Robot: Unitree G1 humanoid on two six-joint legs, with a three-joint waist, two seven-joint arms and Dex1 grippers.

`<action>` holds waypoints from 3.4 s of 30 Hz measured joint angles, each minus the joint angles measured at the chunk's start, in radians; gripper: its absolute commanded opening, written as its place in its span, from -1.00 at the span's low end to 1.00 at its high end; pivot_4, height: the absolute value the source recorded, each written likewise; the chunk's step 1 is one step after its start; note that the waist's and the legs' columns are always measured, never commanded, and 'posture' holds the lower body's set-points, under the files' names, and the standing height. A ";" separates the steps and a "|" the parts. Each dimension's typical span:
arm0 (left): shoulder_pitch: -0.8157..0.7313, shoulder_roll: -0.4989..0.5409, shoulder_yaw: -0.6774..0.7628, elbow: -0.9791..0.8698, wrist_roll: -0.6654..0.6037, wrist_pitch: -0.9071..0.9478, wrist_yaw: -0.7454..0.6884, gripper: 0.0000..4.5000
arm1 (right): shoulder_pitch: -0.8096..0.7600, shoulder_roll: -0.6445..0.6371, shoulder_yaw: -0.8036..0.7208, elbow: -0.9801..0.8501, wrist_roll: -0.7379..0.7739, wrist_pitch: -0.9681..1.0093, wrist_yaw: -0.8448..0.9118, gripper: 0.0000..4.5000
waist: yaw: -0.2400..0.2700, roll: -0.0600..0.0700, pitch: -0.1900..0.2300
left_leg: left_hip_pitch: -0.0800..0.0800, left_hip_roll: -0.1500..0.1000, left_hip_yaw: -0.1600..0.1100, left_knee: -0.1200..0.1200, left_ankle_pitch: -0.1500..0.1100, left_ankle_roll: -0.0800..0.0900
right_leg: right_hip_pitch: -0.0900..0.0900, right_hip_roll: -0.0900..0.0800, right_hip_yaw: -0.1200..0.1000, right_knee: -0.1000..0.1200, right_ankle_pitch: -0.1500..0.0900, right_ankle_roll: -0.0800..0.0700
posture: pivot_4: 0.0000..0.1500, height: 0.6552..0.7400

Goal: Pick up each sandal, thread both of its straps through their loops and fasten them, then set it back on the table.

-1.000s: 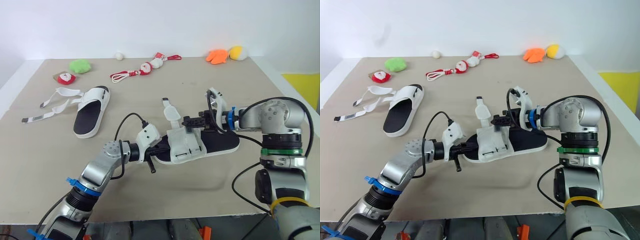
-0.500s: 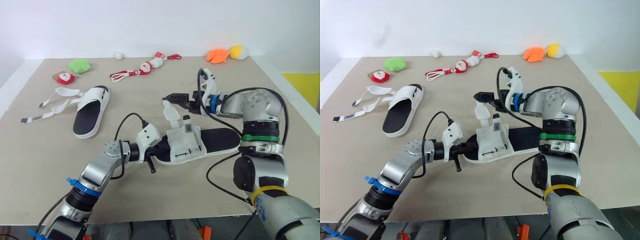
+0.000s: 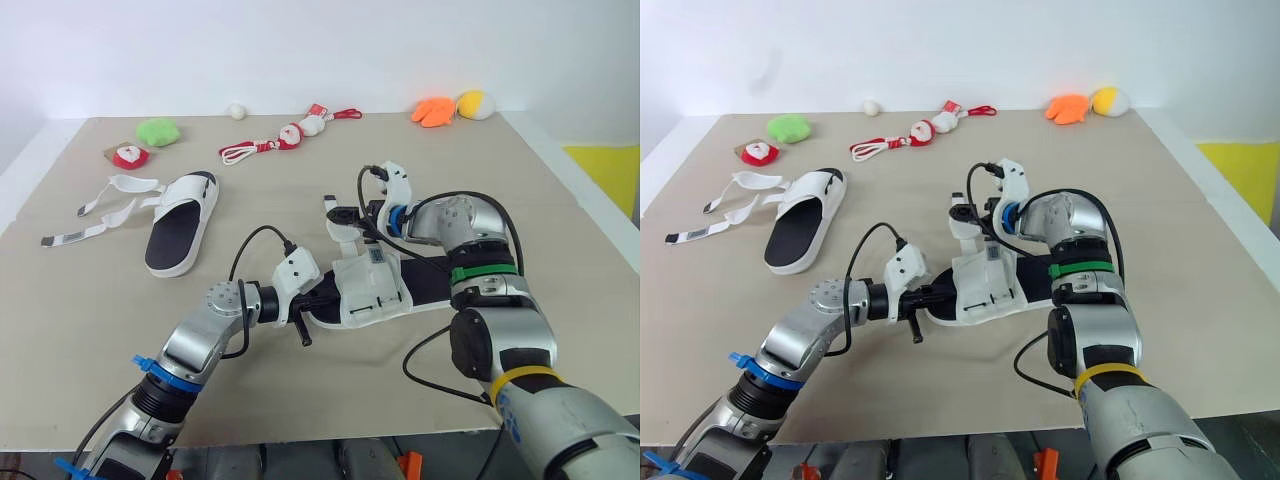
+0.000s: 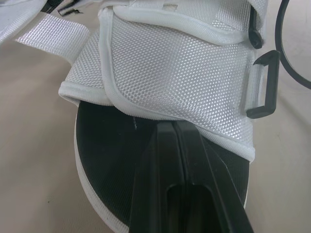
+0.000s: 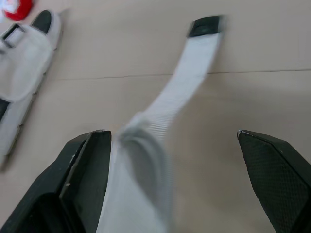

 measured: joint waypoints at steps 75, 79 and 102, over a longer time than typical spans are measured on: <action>0.003 0.000 -0.018 -0.003 -0.009 0.000 0.000 -1.00 | 0.049 -0.683 0.687 -0.762 0.380 -0.180 0.832 0.99 | 0.006 0.002 -0.001 | 0.005 0.000 -0.007 -0.005 0.000 -0.001 | 0.002 -0.002 -0.008 0.003 -0.007 -0.010 | 1.00 1.00; 0.002 -0.005 -0.022 -0.005 -0.010 -0.001 -0.001 -1.00 | -0.024 -0.586 0.672 -0.713 0.366 0.107 0.732 0.99 | 0.009 0.002 -0.001 | 0.002 -0.001 -0.009 -0.005 0.000 -0.001 | 0.001 -0.002 -0.010 0.003 -0.006 -0.005 | 1.00 1.00; 0.005 -0.012 -0.021 -0.004 -0.010 -0.001 0.012 -1.00 | 0.048 -0.535 0.666 -0.910 0.316 0.381 0.668 0.99 | 0.012 0.002 -0.001 | 0.000 0.000 -0.009 -0.004 -0.001 -0.002 | 0.000 -0.002 -0.011 0.003 -0.006 -0.002 | 1.00 1.00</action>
